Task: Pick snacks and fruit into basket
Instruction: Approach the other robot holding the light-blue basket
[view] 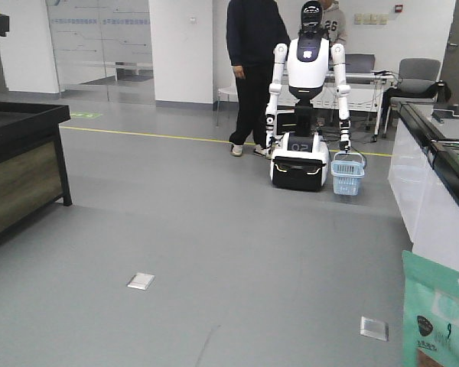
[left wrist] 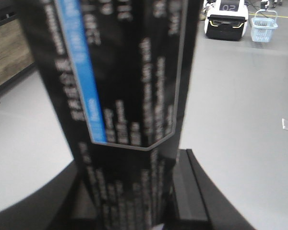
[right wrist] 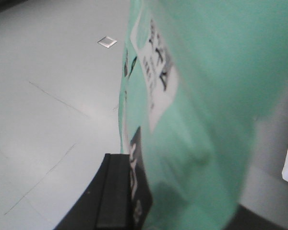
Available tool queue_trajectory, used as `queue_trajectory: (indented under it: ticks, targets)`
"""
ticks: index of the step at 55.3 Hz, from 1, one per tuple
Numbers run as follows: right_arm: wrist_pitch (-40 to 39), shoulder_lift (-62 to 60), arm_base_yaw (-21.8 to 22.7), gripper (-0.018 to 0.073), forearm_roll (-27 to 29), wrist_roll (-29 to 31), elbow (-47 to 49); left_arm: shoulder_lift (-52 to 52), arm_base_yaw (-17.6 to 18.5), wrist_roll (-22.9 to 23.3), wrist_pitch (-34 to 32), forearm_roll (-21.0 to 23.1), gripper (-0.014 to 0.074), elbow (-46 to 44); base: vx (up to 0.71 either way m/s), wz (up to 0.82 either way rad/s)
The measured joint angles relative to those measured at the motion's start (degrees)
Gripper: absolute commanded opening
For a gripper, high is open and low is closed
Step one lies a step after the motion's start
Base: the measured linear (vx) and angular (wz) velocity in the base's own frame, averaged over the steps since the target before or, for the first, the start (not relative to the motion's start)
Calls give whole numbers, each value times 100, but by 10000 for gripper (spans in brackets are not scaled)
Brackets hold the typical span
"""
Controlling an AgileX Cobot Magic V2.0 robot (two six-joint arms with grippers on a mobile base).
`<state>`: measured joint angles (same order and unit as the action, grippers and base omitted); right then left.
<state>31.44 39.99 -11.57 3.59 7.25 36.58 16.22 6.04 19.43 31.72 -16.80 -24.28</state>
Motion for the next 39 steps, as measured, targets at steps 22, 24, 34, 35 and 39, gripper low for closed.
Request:
queue_trajectory:
  ticks: [22,24,34,35,39]
  targets:
    - [0,0,0,-8,0,0,0,0,0,0,0,0,1,0,46,-18]
    - [0,0,0,-8,0,0,0,0,0,0,0,0,1,0,49,-17]
    - [1,0,0,-8,0,0,0,0,0,0,7,0,1,0,51,-17]
    - [1,0,0,-8,0,0,0,0,0,0,7,0,1,0,53,-18]
    - [1,0,0,-8,0,0,0,0,0,0,7,0,1,0,54,-18]
